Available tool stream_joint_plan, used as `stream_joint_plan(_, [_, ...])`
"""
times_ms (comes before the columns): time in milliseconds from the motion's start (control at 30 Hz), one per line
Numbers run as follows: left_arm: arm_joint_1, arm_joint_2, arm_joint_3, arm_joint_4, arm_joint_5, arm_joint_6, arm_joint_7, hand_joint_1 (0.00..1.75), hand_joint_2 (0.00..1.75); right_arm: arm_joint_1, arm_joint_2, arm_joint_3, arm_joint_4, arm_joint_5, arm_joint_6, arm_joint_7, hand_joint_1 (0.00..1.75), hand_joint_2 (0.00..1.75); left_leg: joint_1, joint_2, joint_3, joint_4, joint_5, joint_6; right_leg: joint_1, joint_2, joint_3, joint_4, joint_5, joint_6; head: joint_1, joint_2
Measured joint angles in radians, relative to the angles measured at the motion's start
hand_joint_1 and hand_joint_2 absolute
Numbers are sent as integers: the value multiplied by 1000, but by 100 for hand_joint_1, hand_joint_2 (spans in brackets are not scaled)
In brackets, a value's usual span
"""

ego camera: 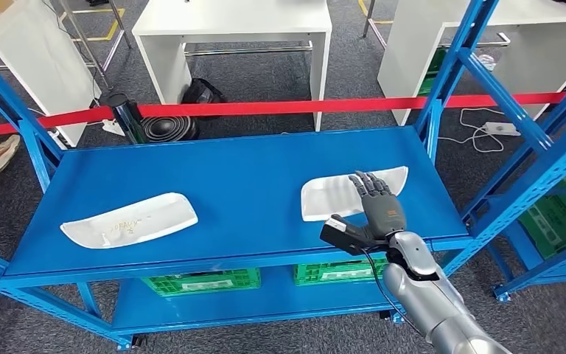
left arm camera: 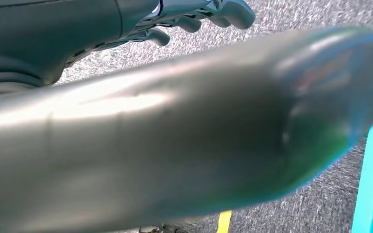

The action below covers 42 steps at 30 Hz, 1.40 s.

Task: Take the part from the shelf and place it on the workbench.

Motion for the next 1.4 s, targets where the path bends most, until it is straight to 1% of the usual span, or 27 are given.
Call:
stream_joint_plan(33, [0, 0, 0, 0, 0, 5, -8, 0, 0, -1, 2, 1, 1, 5, -6, 3, 0, 0, 1, 1, -9, 16, -16, -6, -3, 0, -5, -4, 7, -8, -2, 0])
stream_joint_plan(67, [0, 1, 1, 0, -1, 9, -19, 0, 0, -2, 4, 2, 2, 10, -12, 8, 0, 0, 3, 1, -25, 55, -48, -12, -5, 0, -10, -6, 13, -14, -6, 0])
stream_joint_plan(100, [0, 1, 1, 0, -1, 14, -30, 0, 0, -2, 6, 3, 4, 17, -19, 12, 0, 0, 5, 2, -45, 112, -88, -18, -5, 0, -16, -7, 17, -18, -9, 0])
stream_joint_plan(133, [0, 0, 1, 0, -2, 19, -40, 0, 0, -2, 7, 4, 7, 24, -26, 16, 0, 0, 6, 2, -66, 178, -126, -23, -4, -1, -23, -6, 22, -19, -12, 0])
stream_joint_plan(167, [0, 1, 2, 0, 0, 23, -47, 0, 0, -2, 7, 7, 10, 33, -34, 19, 0, 0, 8, 3, -82, 235, -152, -27, -4, -2, -29, -6, 26, -19, -14, 0])
stream_joint_plan(200, [0, 1, 4, 0, 2, 28, -51, 0, 0, -2, 7, 10, 14, 43, -43, 20, 0, 0, 8, 3, -82, 260, -158, -29, -3, -2, -34, -5, 30, -18, -14, 0])
stream_joint_plan(233, [0, 2, 7, 0, 5, 30, -53, 0, 0, -3, 8, 14, 18, 53, -54, 21, 0, 0, 9, 3, -63, 247, -145, -30, -3, -3, -38, -4, 34, -17, -15, 0])
stream_joint_plan(267, [0, 3, 10, 0, 7, 32, -54, 0, 0, -5, 9, 17, 21, 63, -63, 23, 0, 0, 9, 3, -24, 194, -120, -29, -3, -3, -41, -3, 36, -15, -15, 0])
stream_joint_plan(300, [0, 4, 12, 0, 8, 32, -55, 0, 0, -9, 11, 20, 24, 69, -71, 24, 0, 0, 10, 4, 22, 120, -99, -27, -3, -3, -42, -1, 37, -14, -15, 0])
stream_joint_plan(333, [-1, 5, 14, 0, 8, 32, -55, 0, 0, -13, 14, 23, 27, 73, -76, 25, 0, 0, 9, 4, 64, 56, -85, -23, -2, -3, -45, 0, 39, -11, -15, 0])
stream_joint_plan(367, [-2, 5, 15, 0, 7, 32, -56, 0, 0, -17, 16, 25, 29, 76, -79, 27, 0, 0, 7, 4, 92, 10, -78, -18, -1, -3, -46, 2, 41, -6, -15, 0])
stream_joint_plan(400, [-2, 6, 15, 0, 7, 32, -56, 0, 0, -21, 18, 26, 32, 78, -81, 28, 0, 0, 5, 3, 104, -12, -81, -13, 0, -2, -48, 2, 43, -2, -16, 0])
stream_joint_plan(433, [-2, 5, 16, 0, 7, 32, -56, 0, 0, -24, 20, 28, 34, 79, -82, 28, 0, 0, 4, 3, 106, -16, -79, -10, 2, -2, -49, 3, 45, -1, -15, 0])
stream_joint_plan(533, [-2, 3, 21, 0, 7, 32, -56, 0, 0, -27, 22, 31, 39, 81, -87, 30, 0, 0, 5, 2, 103, -23, -76, -6, 6, -2, -49, 0, 49, -13, -12, 0])
stream_joint_plan(567, [-2, 3, 23, 0, 6, 32, -56, 0, 0, -29, 23, 32, 41, 84, -93, 30, 0, 0, 5, 1, 102, -22, -75, -3, 6, -2, -48, -2, 52, -13, -12, 0])
stream_joint_plan(700, [-2, 2, 25, 0, -1, 16, -55, 0, 0, -48, 42, 44, 51, 107, -114, 16, 0, 0, 4, 4, 99, -22, -73, 3, 5, -1, -47, -12, 61, 1, -9, 0])
stream_joint_plan(800, [-4, 1, 25, 0, -7, 3, -56, 0, 0, -77, 70, 61, 66, 119, -98, 9, 0, 0, 4, 7, 98, -21, -72, 5, 5, 1, -48, -14, 64, 7, -8, 0])
stream_joint_plan(900, [-5, 1, 26, 0, -11, 1, -57, 0, 0, -94, 89, 71, 78, 123, -91, 8, 0, 0, 4, 5, 98, -21, -71, 7, 5, 0, -48, -15, 64, 12, -8, 0])
stream_joint_plan(1033, [-4, 1, 26, 0, -12, -5, -57, 0, 0, -110, 103, 79, 93, 124, -80, 0, 0, 175, 4, 5, 97, -21, -71, 7, 6, -1, -49, -14, 64, 13, -8, 0])
stream_joint_plan(1100, [-6, 1, 26, 0, -14, -11, -57, 0, 0, -129, 114, 89, 114, 126, -50, -7, 0, 175, 5, 6, 97, -21, -71, 6, 6, 1, -50, -13, 64, 13, -8, 0])
stream_joint_plan(1200, [-10, 0, 26, 0, -14, -15, -53, 0, 0, -166, 132, 109, 157, 142, 31, 1, 0, 175, 5, 6, 97, -21, -71, 6, 6, 1, -51, -12, 64, 13, -8, 0])
stream_joint_plan(1300, [-8, 0, 26, 0, -14, -15, -44, 0, 0, -207, 140, 137, 204, 172, 108, 24, 0, 175, 5, 6, 96, -21, -70, 5, 7, 0, -52, -11, 64, 13, -8, 0])
stream_joint_plan(1400, [-7, -1, 26, 0, -18, -14, -35, 0, 0, -244, 140, 170, 255, 202, 157, 63, 0, 175, 5, 6, 96, -21, -70, 4, 7, 0, -52, -11, 64, 13, -8, 0])
